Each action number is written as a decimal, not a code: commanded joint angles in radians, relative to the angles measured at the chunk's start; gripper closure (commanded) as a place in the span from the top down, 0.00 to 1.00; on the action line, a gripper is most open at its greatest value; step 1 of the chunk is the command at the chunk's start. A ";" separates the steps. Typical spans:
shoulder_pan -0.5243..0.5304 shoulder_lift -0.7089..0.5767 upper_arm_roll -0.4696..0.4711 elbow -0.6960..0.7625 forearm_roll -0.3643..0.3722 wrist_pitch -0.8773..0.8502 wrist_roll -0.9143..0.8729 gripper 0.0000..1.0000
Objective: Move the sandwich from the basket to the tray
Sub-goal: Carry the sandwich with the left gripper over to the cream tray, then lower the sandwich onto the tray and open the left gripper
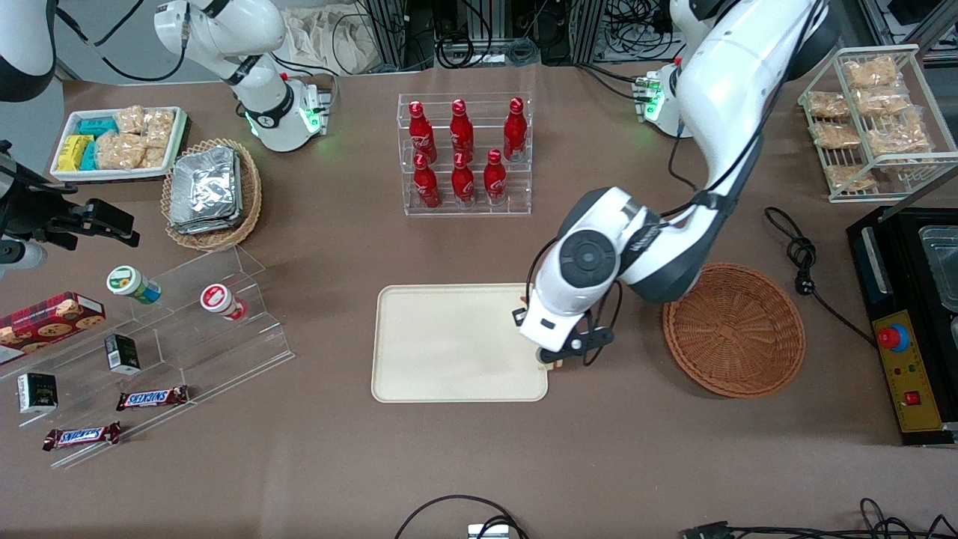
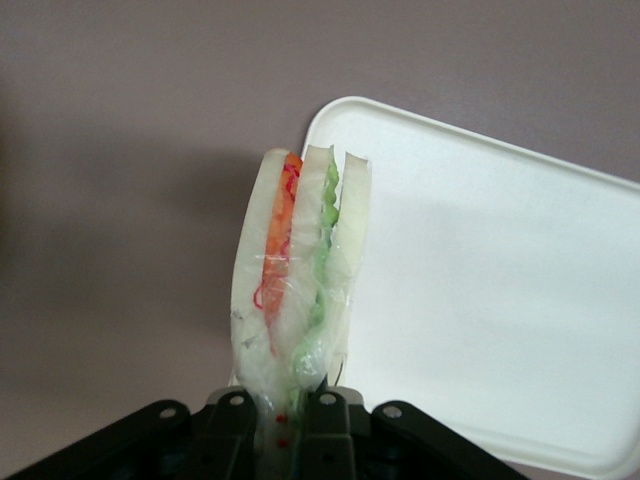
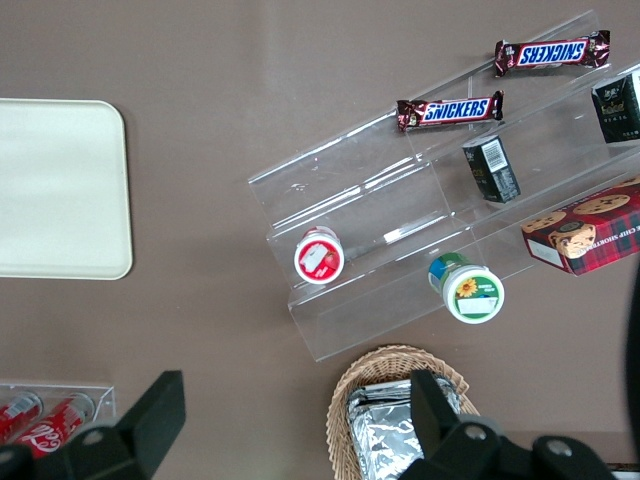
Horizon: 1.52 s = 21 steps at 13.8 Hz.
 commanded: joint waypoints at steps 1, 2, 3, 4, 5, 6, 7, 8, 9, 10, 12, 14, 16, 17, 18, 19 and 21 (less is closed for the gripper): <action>-0.034 0.078 0.006 0.058 0.056 0.010 0.098 0.06; -0.034 0.085 0.006 0.058 0.056 0.012 0.112 0.06; -0.034 0.098 0.006 0.058 0.056 0.018 0.130 0.06; -0.034 0.105 0.006 0.055 0.056 0.035 0.150 0.07; -0.034 0.119 0.006 0.049 0.058 0.060 0.167 0.08; -0.035 0.133 0.006 0.049 0.058 0.084 0.165 0.11; -0.040 0.145 0.006 0.049 0.058 0.102 0.165 0.11; -0.043 0.156 0.006 0.050 0.058 0.125 0.165 0.11; -0.043 0.170 0.006 0.049 0.062 0.151 0.164 0.12; -0.043 0.180 0.006 0.049 0.062 0.173 0.161 0.15; -0.042 0.193 0.007 0.049 0.062 0.206 0.159 0.47; -0.040 0.191 0.007 0.050 0.061 0.210 0.152 0.79; -0.040 0.188 0.006 0.058 0.061 0.210 0.153 0.83; -0.039 0.185 0.006 0.060 0.061 0.211 0.152 0.83; -0.036 0.178 0.006 0.060 0.059 0.210 0.152 0.85; -0.031 0.171 0.006 0.060 0.058 0.208 0.152 0.85; -0.029 0.129 0.007 0.051 0.064 0.200 0.141 0.86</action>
